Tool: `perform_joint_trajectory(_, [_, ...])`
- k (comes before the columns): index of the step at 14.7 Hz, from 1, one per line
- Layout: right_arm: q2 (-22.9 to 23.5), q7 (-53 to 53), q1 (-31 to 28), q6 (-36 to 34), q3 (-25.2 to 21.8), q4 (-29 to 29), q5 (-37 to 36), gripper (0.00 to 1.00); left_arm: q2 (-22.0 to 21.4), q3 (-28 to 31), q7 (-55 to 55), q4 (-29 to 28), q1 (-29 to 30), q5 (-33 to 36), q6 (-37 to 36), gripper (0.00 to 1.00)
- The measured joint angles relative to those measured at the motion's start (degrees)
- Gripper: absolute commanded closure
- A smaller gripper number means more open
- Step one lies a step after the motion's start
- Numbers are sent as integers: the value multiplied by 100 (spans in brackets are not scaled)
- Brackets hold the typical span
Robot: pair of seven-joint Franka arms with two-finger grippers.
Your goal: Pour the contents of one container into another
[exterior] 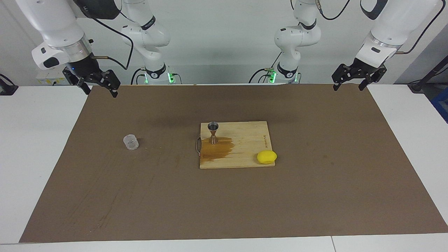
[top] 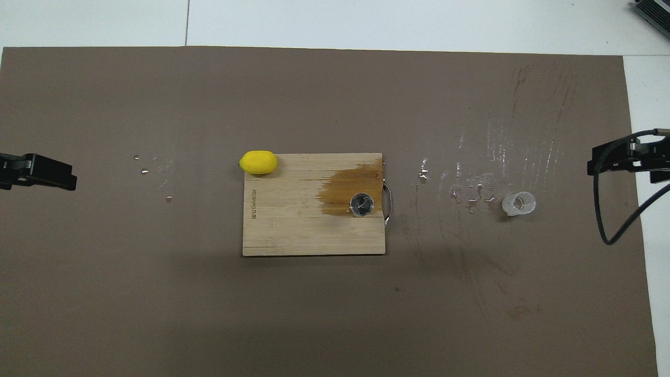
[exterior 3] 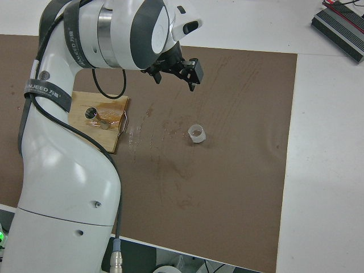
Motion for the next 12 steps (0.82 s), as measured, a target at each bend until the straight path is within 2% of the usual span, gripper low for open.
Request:
perform_joint_trajectory(4, [6,-467,-1,64,5,-74,0,0,0,0,0,0,0,0,0,0])
perform_joint_trajectory(12, [-34,-114,-2,38,15,-224,37,0,0,0,0,0,0,0,0,0])
